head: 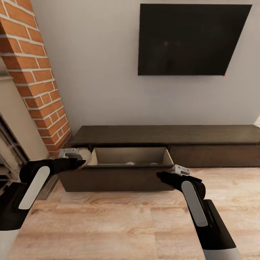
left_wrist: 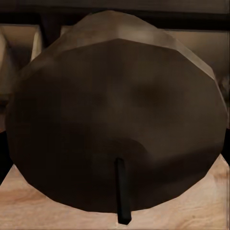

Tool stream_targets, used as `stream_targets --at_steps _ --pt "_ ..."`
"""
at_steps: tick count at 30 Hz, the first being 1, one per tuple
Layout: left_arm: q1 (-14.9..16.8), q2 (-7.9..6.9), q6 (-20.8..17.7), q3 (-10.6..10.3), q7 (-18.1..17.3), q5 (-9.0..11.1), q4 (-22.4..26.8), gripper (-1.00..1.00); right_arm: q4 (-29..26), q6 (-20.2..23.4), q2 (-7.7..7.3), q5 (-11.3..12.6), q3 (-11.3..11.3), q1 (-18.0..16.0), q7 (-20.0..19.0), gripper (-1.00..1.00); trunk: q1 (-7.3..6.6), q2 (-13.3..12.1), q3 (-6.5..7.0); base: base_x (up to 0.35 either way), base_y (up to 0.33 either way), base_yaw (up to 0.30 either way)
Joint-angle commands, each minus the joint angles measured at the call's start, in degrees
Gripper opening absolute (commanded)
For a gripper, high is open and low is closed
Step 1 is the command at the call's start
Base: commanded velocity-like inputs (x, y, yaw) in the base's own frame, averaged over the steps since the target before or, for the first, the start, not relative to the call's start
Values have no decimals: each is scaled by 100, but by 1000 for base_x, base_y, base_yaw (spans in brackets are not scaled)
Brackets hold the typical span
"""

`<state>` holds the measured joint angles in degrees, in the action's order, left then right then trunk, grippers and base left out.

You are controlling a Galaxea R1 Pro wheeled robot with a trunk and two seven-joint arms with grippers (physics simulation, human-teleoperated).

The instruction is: Place each of the two pumpkins and all three candles from the living room inside a cabinet in the living room (use any cabinet), then make sure every cabinet is closed, and position the cauldron so it is next to a table in the living room.

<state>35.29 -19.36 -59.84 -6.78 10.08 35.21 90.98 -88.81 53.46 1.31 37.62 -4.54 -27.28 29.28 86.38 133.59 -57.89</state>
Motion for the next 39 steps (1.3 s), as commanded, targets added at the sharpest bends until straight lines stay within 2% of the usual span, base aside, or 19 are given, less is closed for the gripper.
stream_targets --at_steps 1,21,28,30,32,39 --pt "4 -6 -16 -8 56 56 9 -100 12 8 1 56 0 -5 60 100 2 2 -1 325 -116 -270" --pt "15 -6 -16 29 56 36 -96 -100 39 13 3 42 -6 -5 60 100 2 2 95 316 -122 -262" --pt "35 0 -16 31 69 40 -929 -100 -21 85 1 16 -17 -5 60 100 2 2 103 77 -25 -55" --pt "50 1 -16 34 78 54 -1251 -100 -39 194 -1 12 -10 -5 60 100 2 2 103 14 -5 -10" --pt "71 2 -16 35 87 67 -1922 -100 -51 286 -2 10 -5 -4 60 100 2 2 104 6 -2 -4" --pt "198 7 -16 41 108 73 -2887 -100 -57 328 0 9 -6 3 60 100 2 2 104 1 0 -1"
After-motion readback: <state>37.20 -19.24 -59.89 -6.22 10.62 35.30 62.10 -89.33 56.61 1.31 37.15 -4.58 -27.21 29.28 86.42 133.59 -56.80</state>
